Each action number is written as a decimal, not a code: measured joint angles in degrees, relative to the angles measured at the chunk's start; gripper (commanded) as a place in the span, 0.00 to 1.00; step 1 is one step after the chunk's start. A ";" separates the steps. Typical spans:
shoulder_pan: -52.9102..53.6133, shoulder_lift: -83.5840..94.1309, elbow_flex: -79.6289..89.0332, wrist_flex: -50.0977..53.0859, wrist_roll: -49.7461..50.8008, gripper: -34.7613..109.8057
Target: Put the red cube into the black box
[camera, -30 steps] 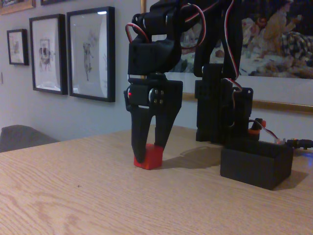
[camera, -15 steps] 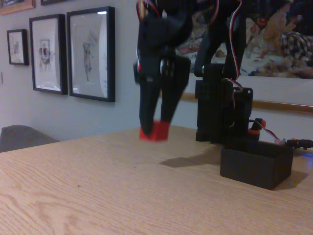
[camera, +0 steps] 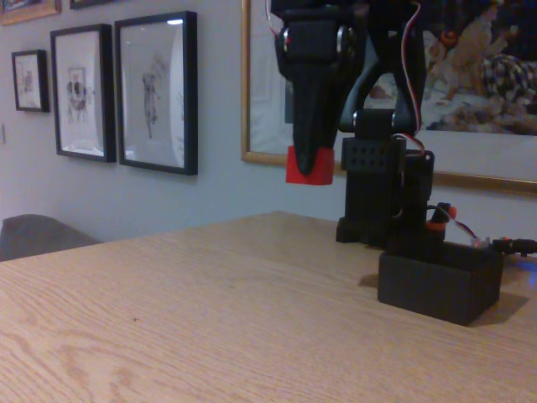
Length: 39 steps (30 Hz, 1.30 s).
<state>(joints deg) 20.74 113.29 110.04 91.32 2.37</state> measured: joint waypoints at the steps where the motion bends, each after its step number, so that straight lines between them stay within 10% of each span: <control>1: 1.05 0.00 0.00 0.00 0.00 0.24; 39: 28.21 2.11 10.28 -4.39 22.15 0.16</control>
<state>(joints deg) 48.96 115.40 120.32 86.92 24.52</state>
